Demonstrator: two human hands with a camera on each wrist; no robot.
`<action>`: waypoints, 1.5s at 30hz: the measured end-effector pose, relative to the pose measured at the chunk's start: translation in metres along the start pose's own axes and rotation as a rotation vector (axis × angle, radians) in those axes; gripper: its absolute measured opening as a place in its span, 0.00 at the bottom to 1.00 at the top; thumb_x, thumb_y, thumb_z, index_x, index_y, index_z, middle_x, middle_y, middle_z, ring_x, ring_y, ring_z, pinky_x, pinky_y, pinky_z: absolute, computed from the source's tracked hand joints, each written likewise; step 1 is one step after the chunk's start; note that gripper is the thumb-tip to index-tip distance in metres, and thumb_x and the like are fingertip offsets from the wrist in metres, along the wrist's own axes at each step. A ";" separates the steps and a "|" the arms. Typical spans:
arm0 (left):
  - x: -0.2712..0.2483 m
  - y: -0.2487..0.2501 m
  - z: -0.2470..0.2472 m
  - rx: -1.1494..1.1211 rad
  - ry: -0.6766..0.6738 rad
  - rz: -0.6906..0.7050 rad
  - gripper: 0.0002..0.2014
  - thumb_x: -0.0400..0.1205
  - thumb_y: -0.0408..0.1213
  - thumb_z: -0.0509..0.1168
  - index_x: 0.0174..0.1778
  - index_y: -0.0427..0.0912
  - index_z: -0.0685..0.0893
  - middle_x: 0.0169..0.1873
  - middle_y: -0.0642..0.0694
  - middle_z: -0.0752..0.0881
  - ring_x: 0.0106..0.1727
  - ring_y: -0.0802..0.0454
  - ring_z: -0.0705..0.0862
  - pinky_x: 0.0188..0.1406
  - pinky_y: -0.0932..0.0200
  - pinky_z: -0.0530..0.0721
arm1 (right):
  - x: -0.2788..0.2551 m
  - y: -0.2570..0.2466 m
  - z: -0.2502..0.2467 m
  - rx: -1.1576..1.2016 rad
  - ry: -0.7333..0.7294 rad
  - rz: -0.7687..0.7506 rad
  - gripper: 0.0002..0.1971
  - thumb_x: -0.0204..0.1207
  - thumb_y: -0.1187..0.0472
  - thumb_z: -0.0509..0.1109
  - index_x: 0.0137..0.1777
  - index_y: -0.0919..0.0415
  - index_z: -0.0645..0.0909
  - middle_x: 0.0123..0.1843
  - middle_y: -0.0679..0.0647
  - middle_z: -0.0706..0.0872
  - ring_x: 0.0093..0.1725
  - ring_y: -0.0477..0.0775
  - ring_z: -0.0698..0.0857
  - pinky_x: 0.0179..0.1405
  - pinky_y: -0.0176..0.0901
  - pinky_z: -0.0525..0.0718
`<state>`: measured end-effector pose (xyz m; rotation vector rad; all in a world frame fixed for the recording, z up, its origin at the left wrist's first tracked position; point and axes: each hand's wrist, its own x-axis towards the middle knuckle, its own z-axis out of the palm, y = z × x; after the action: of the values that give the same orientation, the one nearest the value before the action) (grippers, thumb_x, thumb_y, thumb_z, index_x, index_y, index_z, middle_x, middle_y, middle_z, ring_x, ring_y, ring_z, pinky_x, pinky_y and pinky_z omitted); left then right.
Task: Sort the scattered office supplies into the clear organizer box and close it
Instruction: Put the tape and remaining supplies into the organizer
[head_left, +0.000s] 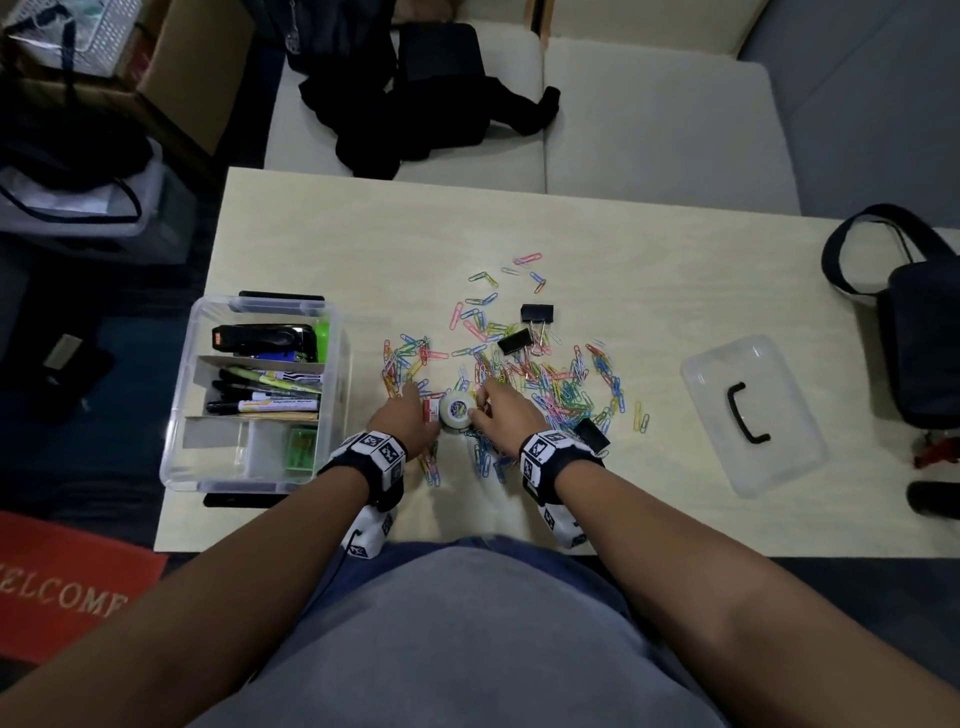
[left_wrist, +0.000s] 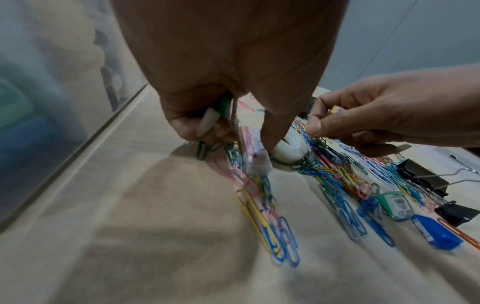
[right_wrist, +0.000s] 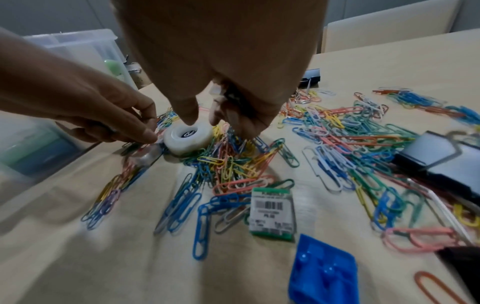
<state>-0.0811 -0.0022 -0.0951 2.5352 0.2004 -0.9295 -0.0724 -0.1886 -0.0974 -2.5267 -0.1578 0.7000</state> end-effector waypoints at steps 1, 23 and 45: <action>0.001 0.000 0.001 0.019 -0.010 -0.005 0.28 0.79 0.48 0.67 0.68 0.37 0.66 0.55 0.34 0.85 0.54 0.35 0.85 0.45 0.48 0.82 | 0.002 -0.002 0.001 -0.033 0.015 0.000 0.10 0.80 0.51 0.67 0.49 0.54 0.70 0.47 0.53 0.79 0.41 0.58 0.79 0.37 0.49 0.77; -0.016 0.019 -0.024 -0.113 0.032 0.035 0.19 0.81 0.45 0.63 0.58 0.34 0.70 0.51 0.34 0.82 0.50 0.36 0.82 0.39 0.52 0.72 | 0.008 -0.014 -0.017 0.380 0.004 0.069 0.08 0.81 0.57 0.66 0.45 0.59 0.70 0.36 0.56 0.76 0.32 0.55 0.73 0.31 0.46 0.67; -0.052 -0.055 -0.150 -0.332 0.380 0.196 0.12 0.87 0.40 0.51 0.48 0.39 0.77 0.44 0.32 0.85 0.45 0.35 0.82 0.44 0.48 0.77 | -0.012 -0.154 -0.045 0.721 -0.016 -0.207 0.09 0.81 0.59 0.71 0.50 0.65 0.79 0.44 0.65 0.87 0.22 0.55 0.81 0.23 0.41 0.80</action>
<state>-0.0486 0.1143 0.0216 2.3424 0.1956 -0.3040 -0.0562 -0.0779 0.0187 -1.7874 -0.1383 0.5628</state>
